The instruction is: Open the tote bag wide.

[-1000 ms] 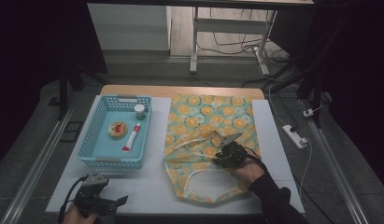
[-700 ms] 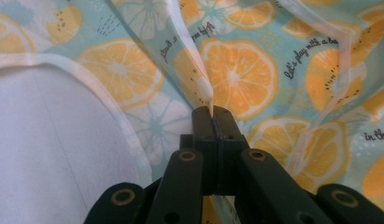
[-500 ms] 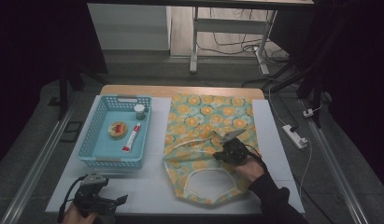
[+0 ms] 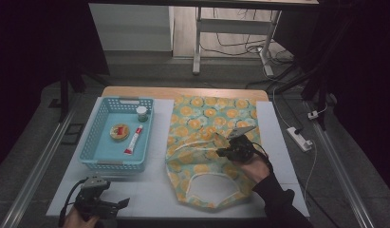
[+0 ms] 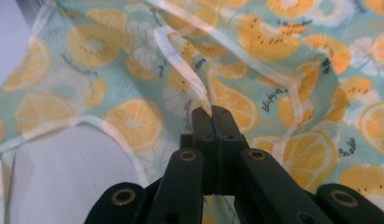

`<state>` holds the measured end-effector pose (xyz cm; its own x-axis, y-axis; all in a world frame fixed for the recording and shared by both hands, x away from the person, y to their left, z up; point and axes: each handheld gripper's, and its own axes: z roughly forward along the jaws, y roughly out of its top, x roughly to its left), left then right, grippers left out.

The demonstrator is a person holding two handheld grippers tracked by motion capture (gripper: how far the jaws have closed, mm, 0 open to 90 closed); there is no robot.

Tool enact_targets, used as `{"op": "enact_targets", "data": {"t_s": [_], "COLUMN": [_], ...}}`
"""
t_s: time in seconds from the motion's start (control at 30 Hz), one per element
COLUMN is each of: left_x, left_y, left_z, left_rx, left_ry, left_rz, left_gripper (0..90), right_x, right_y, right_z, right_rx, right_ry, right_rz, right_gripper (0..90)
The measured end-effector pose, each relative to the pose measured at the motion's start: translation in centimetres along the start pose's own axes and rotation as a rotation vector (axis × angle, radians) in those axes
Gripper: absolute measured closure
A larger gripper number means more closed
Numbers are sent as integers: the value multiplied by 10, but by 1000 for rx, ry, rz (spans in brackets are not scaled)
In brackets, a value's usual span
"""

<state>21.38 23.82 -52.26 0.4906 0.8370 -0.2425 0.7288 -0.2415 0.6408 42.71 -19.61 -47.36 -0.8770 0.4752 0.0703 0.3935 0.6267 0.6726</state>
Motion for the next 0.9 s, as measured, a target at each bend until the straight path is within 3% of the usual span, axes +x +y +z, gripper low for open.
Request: {"op": "enact_targets", "data": {"t_s": [0.27,0.57,0.9], "left_x": [0,0,2], "left_y": [0,0,0], "left_z": [0,-1,0], "left_rx": [0,-2,-3], "left_ry": [4,11,5], "left_rz": [-1,-7,-23], "left_gripper": [3,0,0], "right_x": [5,9,5], "right_y": [13,25,39], "right_z": [-8,-9,-16], "right_rx": [-53,-67,-101], "right_ry": [-3,-3,2], "right_rz": [-16,-45,-27], "right_gripper": [900,900,900]}}
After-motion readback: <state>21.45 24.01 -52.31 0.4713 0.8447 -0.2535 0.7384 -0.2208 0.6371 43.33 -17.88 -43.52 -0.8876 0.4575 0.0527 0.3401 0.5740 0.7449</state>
